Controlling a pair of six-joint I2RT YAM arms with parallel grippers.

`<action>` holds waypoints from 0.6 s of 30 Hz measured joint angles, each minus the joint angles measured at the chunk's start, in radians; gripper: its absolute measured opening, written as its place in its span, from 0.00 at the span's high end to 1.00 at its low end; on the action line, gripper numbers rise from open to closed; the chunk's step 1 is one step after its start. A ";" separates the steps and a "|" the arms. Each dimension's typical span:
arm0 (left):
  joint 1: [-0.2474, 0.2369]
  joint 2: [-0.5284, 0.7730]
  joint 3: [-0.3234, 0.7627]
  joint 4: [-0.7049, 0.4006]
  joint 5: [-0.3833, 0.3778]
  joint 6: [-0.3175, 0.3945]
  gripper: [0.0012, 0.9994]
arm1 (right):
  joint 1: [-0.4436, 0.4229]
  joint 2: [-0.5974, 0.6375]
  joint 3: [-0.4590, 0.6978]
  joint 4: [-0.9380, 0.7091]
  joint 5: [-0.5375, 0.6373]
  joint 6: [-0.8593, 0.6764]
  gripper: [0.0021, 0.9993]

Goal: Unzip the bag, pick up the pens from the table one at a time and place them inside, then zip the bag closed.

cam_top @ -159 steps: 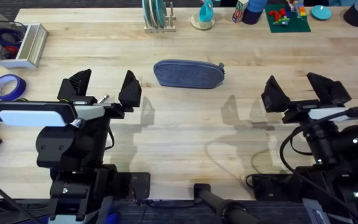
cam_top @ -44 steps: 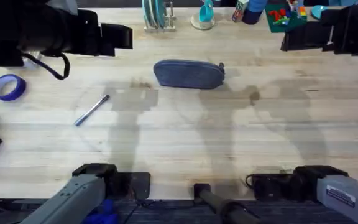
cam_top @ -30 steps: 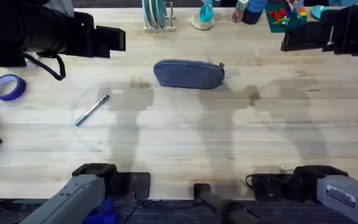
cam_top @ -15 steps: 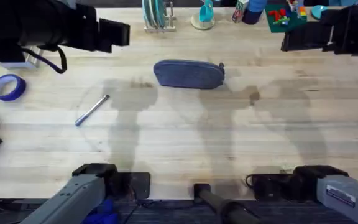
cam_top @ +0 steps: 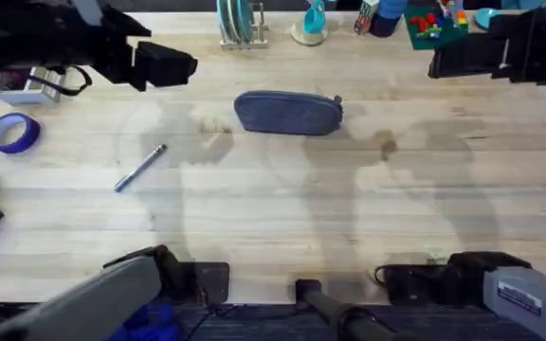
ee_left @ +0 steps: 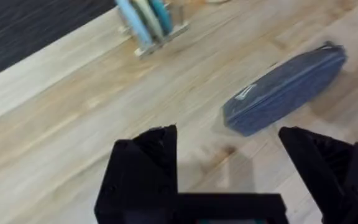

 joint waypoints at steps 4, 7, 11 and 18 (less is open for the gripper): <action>0.055 0.091 0.000 0.002 0.188 0.120 0.01 | 0.000 0.000 0.000 0.000 0.000 0.000 0.00; 0.066 0.168 0.000 0.004 0.295 0.205 0.01 | 0.000 0.000 0.000 0.000 0.000 0.000 0.00; 0.066 0.270 0.000 0.004 0.399 0.311 0.01 | 0.000 0.000 0.000 0.000 0.000 0.000 0.00; 0.066 0.395 0.000 0.004 0.532 0.473 0.01 | 0.000 0.000 0.000 0.000 0.000 0.000 0.00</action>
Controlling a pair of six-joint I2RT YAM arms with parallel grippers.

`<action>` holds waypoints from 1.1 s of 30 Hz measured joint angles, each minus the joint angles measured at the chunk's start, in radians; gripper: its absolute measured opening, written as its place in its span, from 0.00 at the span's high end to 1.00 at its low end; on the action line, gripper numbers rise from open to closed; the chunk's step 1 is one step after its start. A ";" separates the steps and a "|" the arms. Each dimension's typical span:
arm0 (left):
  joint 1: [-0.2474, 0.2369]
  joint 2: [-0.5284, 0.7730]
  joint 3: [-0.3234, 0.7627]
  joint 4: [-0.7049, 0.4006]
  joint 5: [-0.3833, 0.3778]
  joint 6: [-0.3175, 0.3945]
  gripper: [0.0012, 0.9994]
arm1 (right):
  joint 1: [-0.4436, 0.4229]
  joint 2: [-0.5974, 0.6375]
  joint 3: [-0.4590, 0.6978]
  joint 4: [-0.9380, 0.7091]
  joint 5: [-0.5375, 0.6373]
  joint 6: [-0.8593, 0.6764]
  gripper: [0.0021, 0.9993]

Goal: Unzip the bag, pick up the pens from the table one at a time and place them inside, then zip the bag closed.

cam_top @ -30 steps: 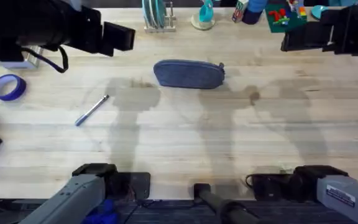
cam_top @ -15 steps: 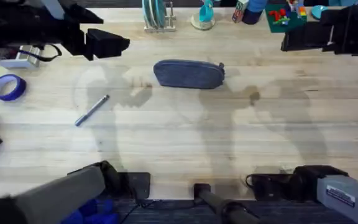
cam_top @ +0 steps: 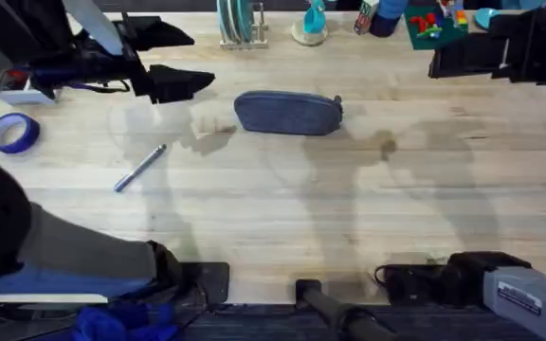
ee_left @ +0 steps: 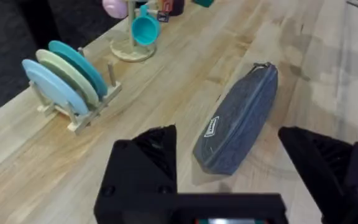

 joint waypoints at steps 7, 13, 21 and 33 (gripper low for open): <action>-0.020 0.077 0.000 0.007 0.039 0.101 0.01 | 0.000 0.000 0.000 0.000 0.000 0.000 0.00; -0.056 0.150 0.000 0.045 0.045 0.137 0.01 | 0.000 0.000 0.000 0.000 0.000 0.000 0.00; -0.092 0.220 0.000 0.078 0.048 0.155 0.01 | 0.000 0.000 0.000 0.000 0.000 0.000 0.00; -0.164 0.298 0.001 0.085 0.052 0.187 0.01 | 0.000 0.000 0.000 0.000 0.000 0.000 0.00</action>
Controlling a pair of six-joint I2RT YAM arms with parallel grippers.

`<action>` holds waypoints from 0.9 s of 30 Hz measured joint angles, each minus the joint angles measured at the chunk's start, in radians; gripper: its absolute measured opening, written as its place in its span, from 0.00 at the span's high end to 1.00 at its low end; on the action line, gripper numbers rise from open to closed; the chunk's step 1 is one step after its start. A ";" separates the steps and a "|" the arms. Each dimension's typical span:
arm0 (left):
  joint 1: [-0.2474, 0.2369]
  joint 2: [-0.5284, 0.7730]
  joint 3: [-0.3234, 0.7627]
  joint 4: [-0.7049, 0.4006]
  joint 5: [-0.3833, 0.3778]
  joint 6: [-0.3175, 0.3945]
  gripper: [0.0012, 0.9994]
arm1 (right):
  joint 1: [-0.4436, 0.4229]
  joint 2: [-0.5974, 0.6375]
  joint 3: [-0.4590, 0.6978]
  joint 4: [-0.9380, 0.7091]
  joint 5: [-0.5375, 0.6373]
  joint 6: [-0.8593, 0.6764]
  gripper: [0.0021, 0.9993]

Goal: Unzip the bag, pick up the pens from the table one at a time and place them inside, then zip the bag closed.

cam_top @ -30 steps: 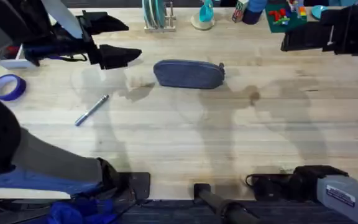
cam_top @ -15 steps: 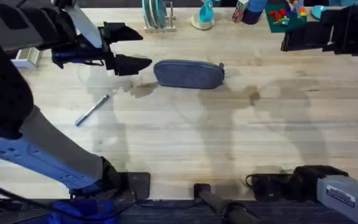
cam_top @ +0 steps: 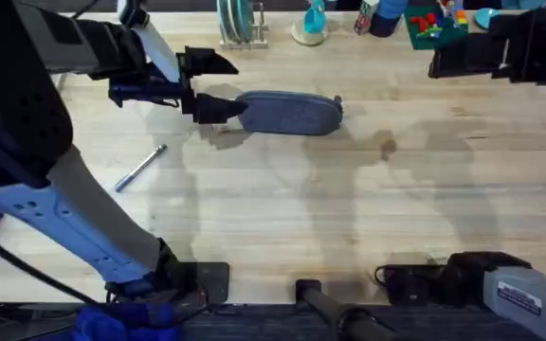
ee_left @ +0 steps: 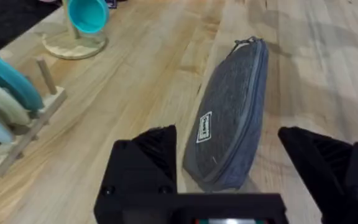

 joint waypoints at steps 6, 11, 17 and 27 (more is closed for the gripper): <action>-0.025 0.030 0.001 0.000 -0.003 0.034 0.01 | 0.000 0.000 0.000 0.000 0.000 0.000 0.00; -0.042 0.043 0.001 -0.001 -0.037 0.049 0.01 | 0.000 0.000 0.000 0.000 0.000 0.000 0.00; -0.043 0.043 0.001 0.000 -0.060 0.054 0.01 | 0.000 0.000 0.000 0.000 0.000 0.000 0.00; -0.043 0.043 0.002 0.000 -0.071 0.057 0.01 | 0.000 0.000 0.000 0.000 0.000 0.000 0.00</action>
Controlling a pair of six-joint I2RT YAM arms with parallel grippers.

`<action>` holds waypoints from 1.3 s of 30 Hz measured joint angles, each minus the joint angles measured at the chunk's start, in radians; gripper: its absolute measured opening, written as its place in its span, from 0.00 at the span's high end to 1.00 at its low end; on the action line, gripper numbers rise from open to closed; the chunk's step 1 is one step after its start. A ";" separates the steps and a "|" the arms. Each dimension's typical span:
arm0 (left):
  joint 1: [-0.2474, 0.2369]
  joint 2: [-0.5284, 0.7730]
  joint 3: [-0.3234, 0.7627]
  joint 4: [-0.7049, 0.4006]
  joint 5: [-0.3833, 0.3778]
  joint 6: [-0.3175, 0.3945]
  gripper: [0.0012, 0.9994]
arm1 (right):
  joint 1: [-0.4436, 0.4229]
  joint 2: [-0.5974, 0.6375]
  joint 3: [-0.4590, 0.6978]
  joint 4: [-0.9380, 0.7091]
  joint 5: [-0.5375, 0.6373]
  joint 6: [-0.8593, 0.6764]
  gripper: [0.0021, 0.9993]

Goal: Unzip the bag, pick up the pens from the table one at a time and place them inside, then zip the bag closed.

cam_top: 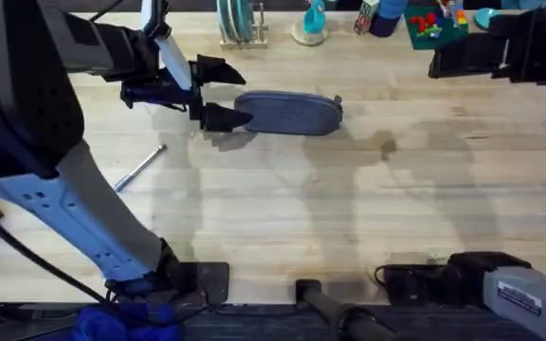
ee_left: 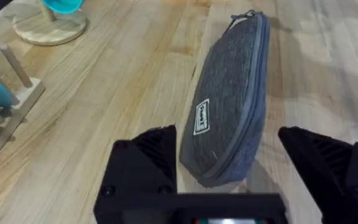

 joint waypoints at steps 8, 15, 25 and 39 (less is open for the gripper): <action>-0.002 0.000 0.000 -0.003 -0.003 0.004 0.95 | 0.000 0.000 0.000 0.000 0.000 0.000 0.00; -0.001 0.000 0.000 -0.003 -0.003 0.004 0.96 | 0.000 0.000 0.000 0.000 0.000 0.000 0.00; -0.001 0.000 0.000 -0.003 -0.003 0.004 0.96 | 0.000 0.000 0.000 0.000 0.000 0.000 0.00; -0.002 0.000 0.000 0.006 -0.003 0.004 0.96 | 0.000 0.000 0.000 0.005 0.000 -0.234 0.00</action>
